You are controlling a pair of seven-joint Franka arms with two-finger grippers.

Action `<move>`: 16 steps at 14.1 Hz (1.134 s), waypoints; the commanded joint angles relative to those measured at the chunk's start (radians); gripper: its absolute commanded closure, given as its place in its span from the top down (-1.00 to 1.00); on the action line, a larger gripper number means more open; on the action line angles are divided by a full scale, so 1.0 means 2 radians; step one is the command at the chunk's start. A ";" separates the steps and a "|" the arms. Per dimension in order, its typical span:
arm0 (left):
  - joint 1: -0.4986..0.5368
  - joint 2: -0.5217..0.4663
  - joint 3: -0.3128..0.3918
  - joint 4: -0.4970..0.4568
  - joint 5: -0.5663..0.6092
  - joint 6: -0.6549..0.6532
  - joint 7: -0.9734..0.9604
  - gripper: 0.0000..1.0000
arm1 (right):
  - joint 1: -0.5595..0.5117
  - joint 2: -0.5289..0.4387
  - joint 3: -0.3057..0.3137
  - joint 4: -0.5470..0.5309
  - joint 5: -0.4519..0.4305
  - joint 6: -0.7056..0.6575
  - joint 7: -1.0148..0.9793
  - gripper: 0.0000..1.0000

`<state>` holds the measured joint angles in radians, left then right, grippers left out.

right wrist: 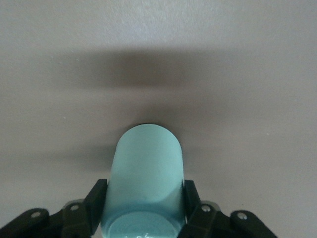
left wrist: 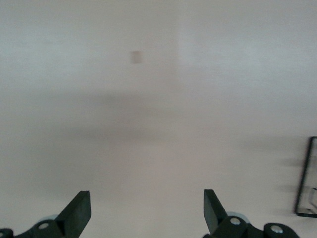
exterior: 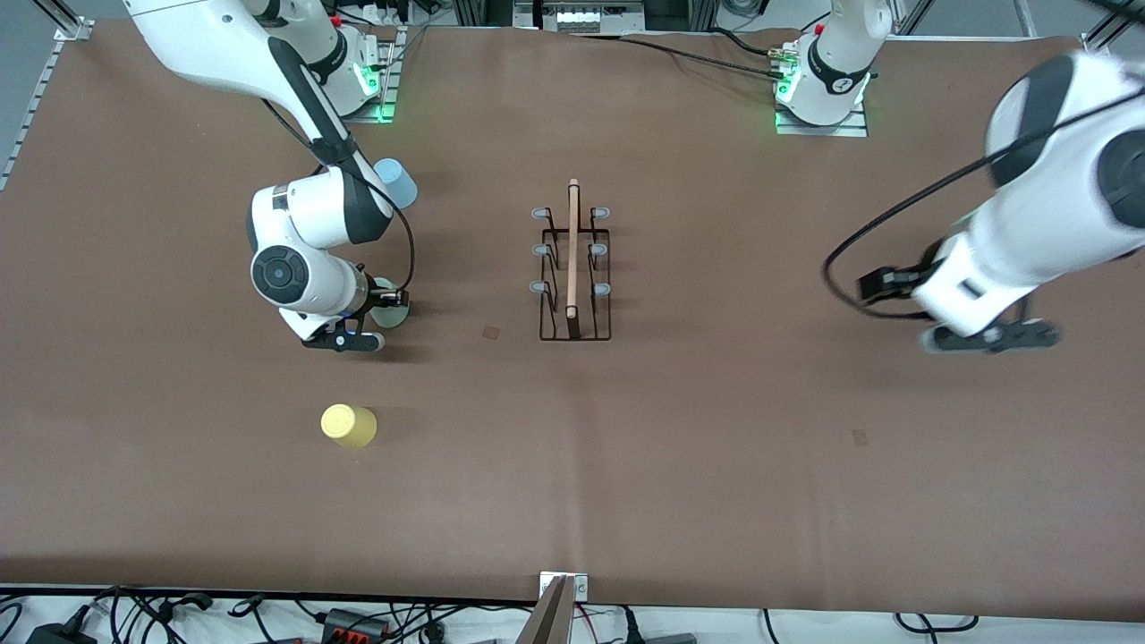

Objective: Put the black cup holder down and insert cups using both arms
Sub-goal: 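Grasp the teal cup with the right gripper while the left gripper withdraws, then lift the teal cup and carry it to the holder with the right gripper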

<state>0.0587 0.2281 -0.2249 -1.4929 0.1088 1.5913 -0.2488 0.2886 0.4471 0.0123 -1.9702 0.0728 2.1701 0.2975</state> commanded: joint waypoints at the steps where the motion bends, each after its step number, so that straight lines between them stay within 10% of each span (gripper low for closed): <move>1: -0.071 -0.079 0.117 -0.063 -0.019 0.018 0.025 1.00 | 0.000 -0.002 0.002 0.061 0.006 -0.070 -0.008 -0.39; 6: -0.073 -0.101 0.120 -0.071 -0.038 0.002 0.027 1.00 | 0.041 -0.003 0.032 0.173 0.026 -0.201 0.021 -0.41; 16: -0.068 -0.107 0.119 -0.079 -0.056 0.007 0.064 1.00 | 0.143 -0.011 0.079 0.185 0.056 -0.215 0.107 -0.41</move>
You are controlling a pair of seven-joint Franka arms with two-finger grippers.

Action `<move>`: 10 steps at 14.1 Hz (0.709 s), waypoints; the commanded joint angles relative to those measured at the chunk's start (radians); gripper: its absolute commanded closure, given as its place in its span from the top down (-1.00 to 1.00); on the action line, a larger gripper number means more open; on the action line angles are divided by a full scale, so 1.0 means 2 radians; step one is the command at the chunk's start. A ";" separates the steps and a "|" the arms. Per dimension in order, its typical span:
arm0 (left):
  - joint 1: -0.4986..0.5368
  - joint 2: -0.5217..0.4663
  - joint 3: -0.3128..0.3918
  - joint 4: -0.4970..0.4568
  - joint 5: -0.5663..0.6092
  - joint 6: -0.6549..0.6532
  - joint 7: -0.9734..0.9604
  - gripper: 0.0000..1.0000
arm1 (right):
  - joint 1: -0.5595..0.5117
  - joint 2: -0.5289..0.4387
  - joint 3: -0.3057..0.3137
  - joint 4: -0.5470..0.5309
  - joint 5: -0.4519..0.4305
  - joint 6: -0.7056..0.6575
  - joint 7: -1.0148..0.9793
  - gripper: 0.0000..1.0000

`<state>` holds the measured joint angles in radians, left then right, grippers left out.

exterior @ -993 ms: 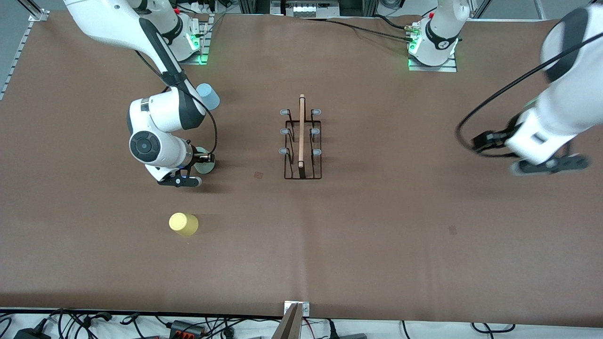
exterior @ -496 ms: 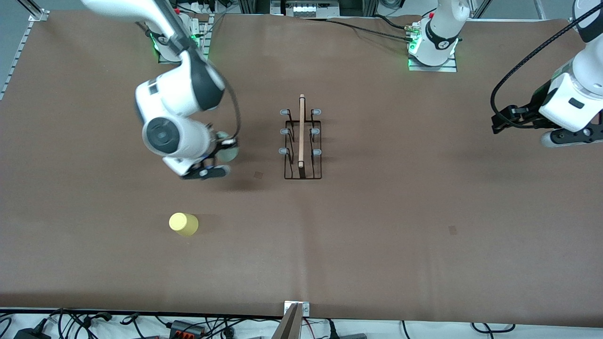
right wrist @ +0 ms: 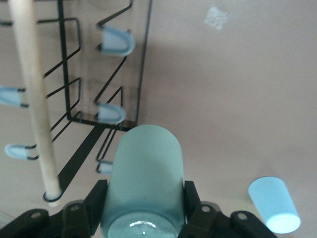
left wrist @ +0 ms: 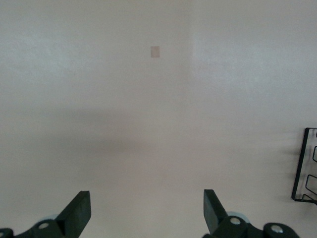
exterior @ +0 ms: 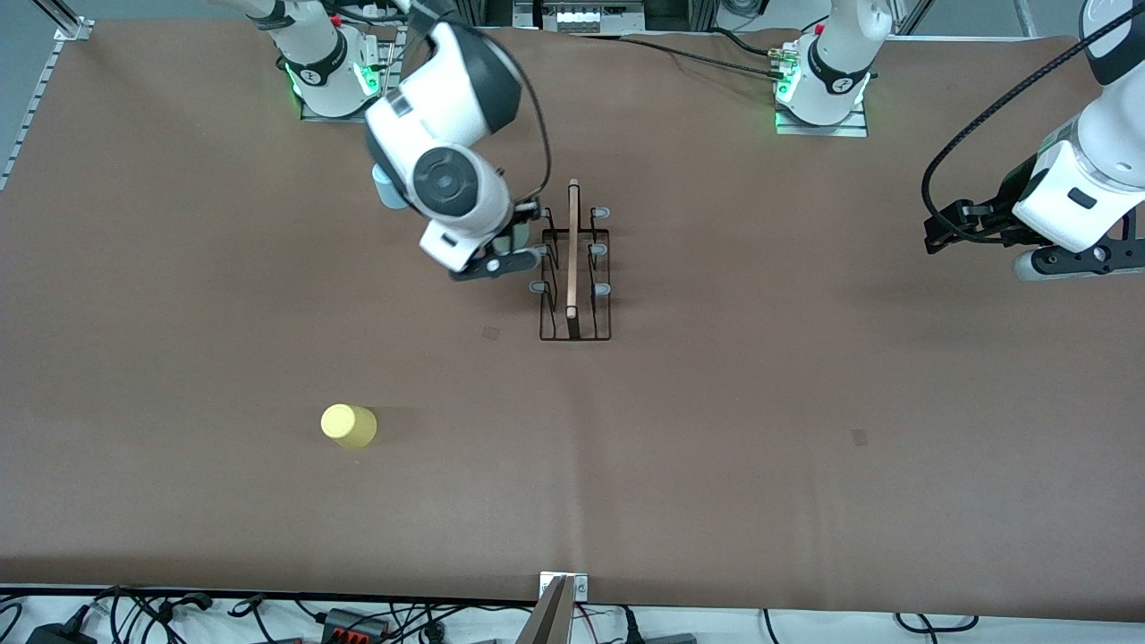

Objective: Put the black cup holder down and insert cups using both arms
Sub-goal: 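Lift the teal cup and carry it to the holder with the right gripper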

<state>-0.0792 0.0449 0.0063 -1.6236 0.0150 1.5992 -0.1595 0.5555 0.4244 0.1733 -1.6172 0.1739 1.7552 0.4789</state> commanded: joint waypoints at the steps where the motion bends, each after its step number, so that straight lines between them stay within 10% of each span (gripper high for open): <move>1: 0.002 -0.016 0.005 -0.013 -0.009 0.000 0.018 1.00 | 0.014 0.000 -0.002 0.010 0.006 -0.005 0.025 -0.41; 10: 0.005 -0.014 0.001 -0.004 -0.011 -0.016 0.019 1.00 | 0.047 0.011 -0.002 0.016 0.005 -0.002 0.037 -0.41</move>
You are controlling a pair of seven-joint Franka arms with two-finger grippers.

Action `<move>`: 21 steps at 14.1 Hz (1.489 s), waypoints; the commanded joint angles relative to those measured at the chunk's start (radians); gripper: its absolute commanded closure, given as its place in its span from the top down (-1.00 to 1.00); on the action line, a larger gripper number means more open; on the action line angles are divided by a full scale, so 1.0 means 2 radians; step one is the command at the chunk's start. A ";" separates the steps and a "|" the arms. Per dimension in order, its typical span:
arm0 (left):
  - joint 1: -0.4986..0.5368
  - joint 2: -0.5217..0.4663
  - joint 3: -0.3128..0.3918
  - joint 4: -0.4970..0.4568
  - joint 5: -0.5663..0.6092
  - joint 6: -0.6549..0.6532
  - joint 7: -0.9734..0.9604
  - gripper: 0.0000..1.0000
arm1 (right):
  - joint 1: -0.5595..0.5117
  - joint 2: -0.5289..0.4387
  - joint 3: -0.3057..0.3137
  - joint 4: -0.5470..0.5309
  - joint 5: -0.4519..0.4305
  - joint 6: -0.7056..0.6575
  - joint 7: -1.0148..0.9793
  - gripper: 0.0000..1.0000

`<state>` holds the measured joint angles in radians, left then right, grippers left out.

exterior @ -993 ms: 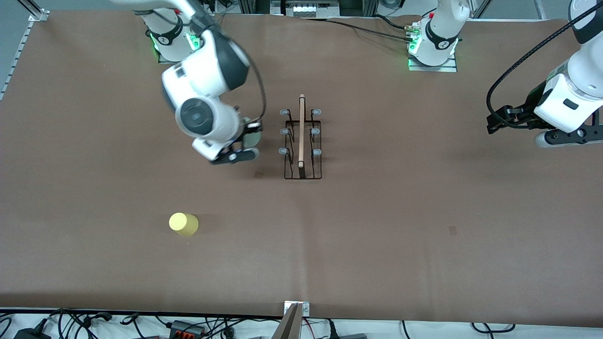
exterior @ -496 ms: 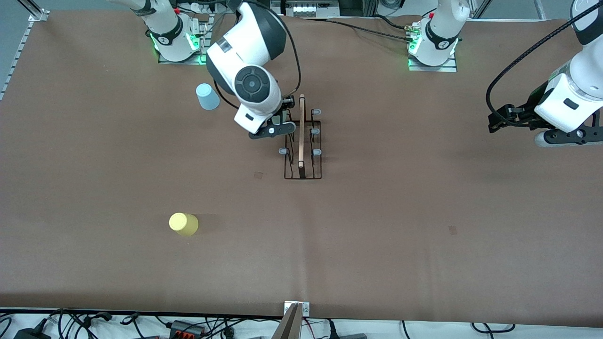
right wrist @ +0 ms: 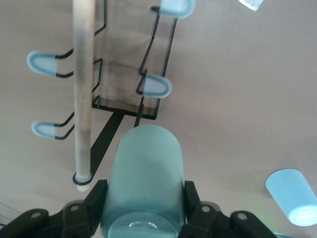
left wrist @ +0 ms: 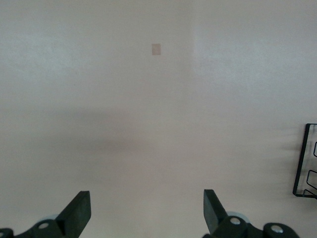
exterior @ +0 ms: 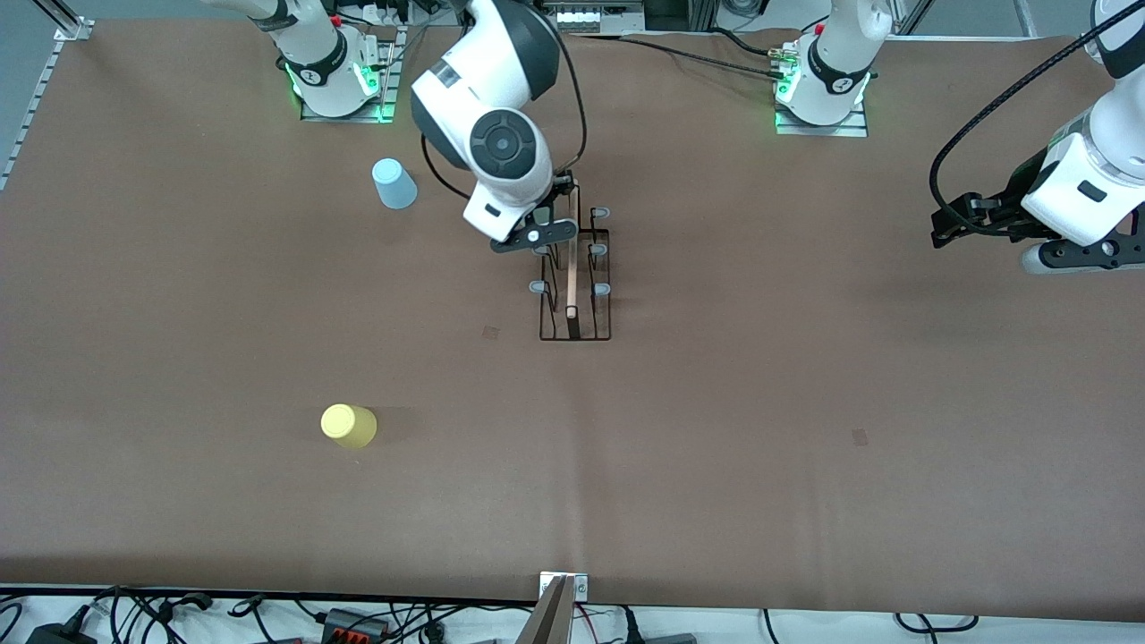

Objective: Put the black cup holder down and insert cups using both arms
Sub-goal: 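Lift the teal cup and carry it to the holder with the right gripper, then hang the teal cup on a holder hook and open the right gripper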

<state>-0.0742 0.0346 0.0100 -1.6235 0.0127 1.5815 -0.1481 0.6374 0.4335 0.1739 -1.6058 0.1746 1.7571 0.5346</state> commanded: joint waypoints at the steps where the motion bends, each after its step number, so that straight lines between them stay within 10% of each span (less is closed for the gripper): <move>1: 0.003 -0.009 0.000 -0.004 -0.010 -0.007 0.013 1.00 | 0.006 0.009 -0.002 0.011 0.004 -0.003 0.008 -0.41; 13: -0.003 -0.007 -0.007 -0.005 -0.025 -0.004 0.020 1.00 | 0.009 0.055 -0.003 0.010 -0.026 0.029 0.007 -0.38; 15: -0.001 -0.007 -0.007 -0.007 -0.029 -0.006 0.023 1.00 | 0.010 0.058 -0.003 0.010 -0.024 0.035 0.016 0.99; 21: 0.003 0.001 -0.027 -0.007 -0.029 0.008 0.020 1.00 | -0.003 0.034 -0.019 0.065 -0.025 0.016 0.142 1.00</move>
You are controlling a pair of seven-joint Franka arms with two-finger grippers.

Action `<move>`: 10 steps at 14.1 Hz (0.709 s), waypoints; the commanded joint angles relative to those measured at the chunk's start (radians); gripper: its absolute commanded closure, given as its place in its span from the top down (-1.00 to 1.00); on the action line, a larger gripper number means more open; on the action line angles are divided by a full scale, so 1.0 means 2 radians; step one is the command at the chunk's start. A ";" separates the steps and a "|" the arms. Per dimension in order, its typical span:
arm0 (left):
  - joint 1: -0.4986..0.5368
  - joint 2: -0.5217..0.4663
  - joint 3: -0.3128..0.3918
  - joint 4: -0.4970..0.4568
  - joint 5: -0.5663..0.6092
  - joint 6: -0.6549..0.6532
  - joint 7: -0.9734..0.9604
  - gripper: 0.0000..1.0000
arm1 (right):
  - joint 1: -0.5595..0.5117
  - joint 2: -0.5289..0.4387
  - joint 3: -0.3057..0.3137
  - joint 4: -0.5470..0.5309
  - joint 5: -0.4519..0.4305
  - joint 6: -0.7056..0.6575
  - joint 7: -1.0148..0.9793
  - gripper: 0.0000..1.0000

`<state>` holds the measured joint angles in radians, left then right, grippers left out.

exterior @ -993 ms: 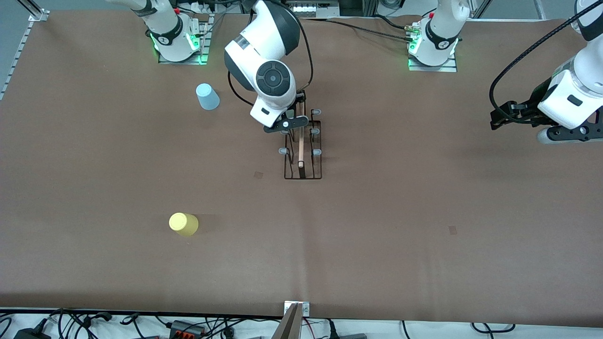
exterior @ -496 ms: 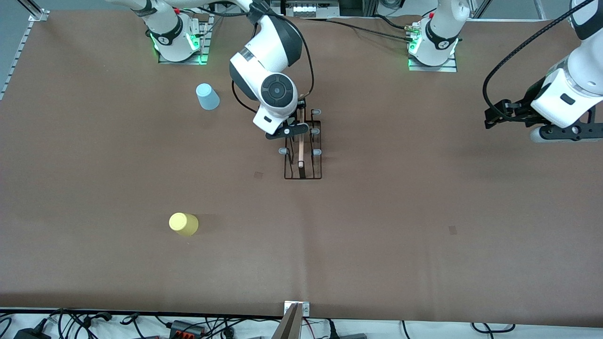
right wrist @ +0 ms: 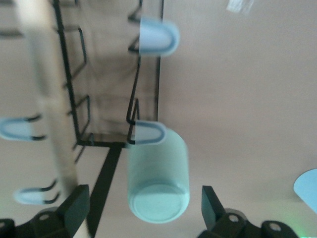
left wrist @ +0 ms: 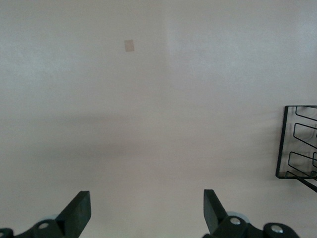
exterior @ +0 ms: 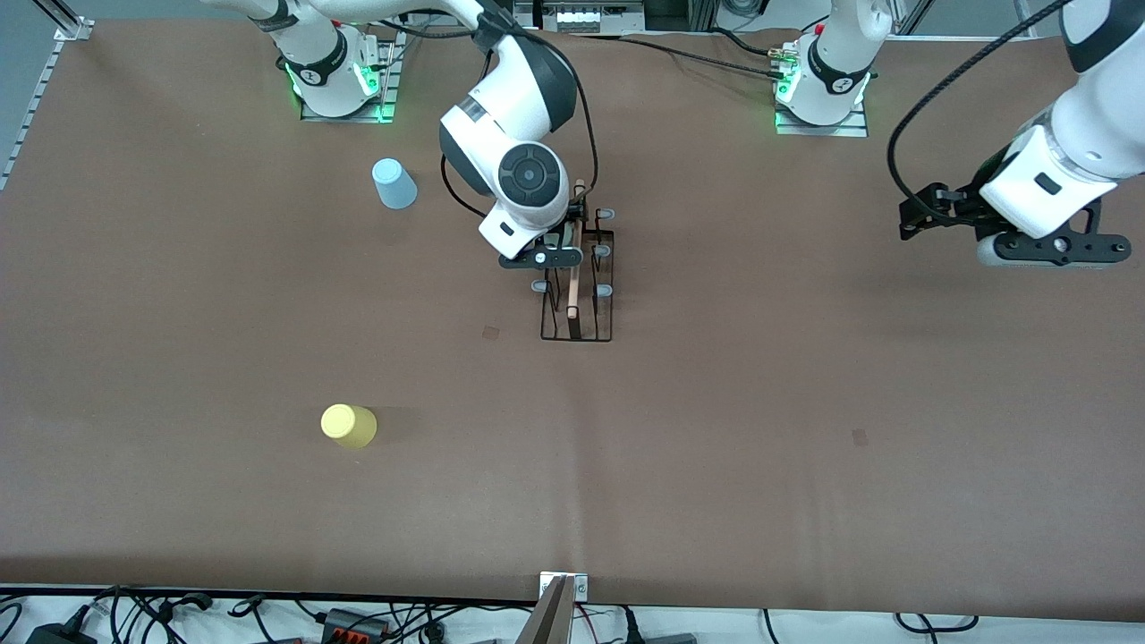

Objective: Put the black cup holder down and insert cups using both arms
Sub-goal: 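Hang the teal cup on a holder hook and open the right gripper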

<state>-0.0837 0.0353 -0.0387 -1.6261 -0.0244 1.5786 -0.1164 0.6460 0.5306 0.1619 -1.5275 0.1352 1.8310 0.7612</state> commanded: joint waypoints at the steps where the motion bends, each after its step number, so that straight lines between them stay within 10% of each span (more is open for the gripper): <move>1: 0.007 0.002 -0.003 -0.007 -0.010 0.019 0.003 1.00 | -0.017 -0.020 -0.029 0.034 -0.006 -0.025 0.032 1.00; 5: 0.001 0.005 -0.004 -0.005 -0.011 0.022 -0.010 1.00 | -0.054 -0.012 -0.116 0.044 -0.027 -0.017 0.024 1.00; 10: 0.000 0.005 -0.028 -0.003 -0.010 0.009 -0.056 1.00 | -0.153 0.055 -0.128 0.086 -0.028 0.034 -0.103 1.00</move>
<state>-0.0853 0.0554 -0.0829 -1.6280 -0.0264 1.6047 -0.1979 0.3915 0.5631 -0.1043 -1.4354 0.0894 1.8814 0.6576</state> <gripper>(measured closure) 0.000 0.000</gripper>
